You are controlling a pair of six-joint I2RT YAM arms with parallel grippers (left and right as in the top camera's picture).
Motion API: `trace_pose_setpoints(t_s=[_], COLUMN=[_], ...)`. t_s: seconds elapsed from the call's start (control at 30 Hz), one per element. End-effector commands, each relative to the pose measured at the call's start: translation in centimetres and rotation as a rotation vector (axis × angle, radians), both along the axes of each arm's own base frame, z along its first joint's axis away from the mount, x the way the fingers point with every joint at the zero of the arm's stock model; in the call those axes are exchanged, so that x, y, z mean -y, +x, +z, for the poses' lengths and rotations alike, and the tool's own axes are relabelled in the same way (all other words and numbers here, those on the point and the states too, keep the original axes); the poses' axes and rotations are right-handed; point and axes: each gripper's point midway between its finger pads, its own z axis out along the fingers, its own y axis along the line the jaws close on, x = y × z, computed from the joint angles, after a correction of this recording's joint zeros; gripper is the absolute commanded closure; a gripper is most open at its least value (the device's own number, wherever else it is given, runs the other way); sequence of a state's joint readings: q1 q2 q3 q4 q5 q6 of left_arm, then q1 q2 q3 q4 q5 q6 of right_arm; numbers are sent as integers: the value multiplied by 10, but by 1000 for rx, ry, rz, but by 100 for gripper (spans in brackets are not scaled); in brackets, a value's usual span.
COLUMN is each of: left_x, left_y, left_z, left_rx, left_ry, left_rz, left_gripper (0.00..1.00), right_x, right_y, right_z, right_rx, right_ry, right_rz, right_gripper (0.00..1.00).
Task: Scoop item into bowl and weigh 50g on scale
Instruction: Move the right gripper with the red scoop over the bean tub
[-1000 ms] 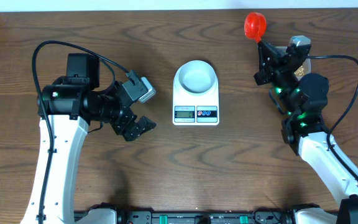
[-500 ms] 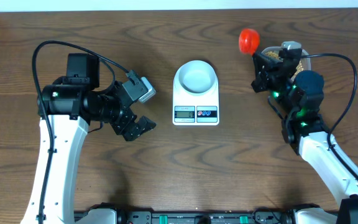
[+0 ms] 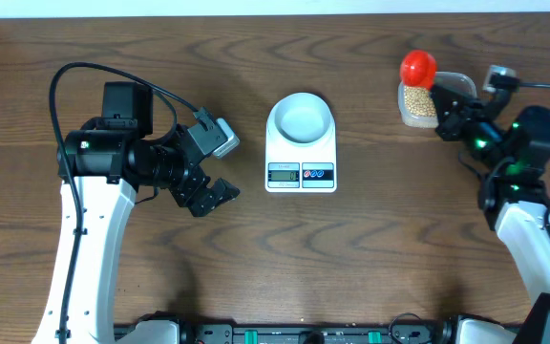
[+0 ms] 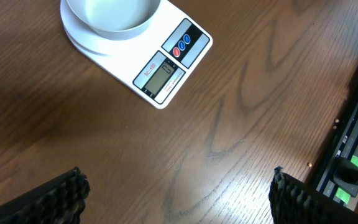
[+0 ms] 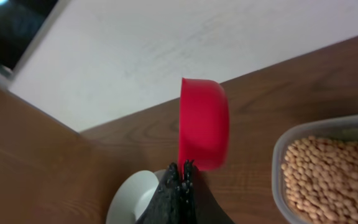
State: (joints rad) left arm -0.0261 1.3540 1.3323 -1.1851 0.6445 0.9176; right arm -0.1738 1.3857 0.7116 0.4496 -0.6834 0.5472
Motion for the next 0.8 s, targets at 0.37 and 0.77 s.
trace_pose_setpoints(t_s=[0.37,0.77], left_x=[-1,-1], left_y=[-1,-1], left_z=[0,0], left_rx=[5,5], left_ry=[5,5], left_rz=[-6,-6], left_gripper=[5,5], right_x=[-7,41], right_y=[-1,4], right_z=[14,22], right_rx=[94,-190], right_ry=[-260,-693], right_rz=[136,-80], right_gripper=[99,99])
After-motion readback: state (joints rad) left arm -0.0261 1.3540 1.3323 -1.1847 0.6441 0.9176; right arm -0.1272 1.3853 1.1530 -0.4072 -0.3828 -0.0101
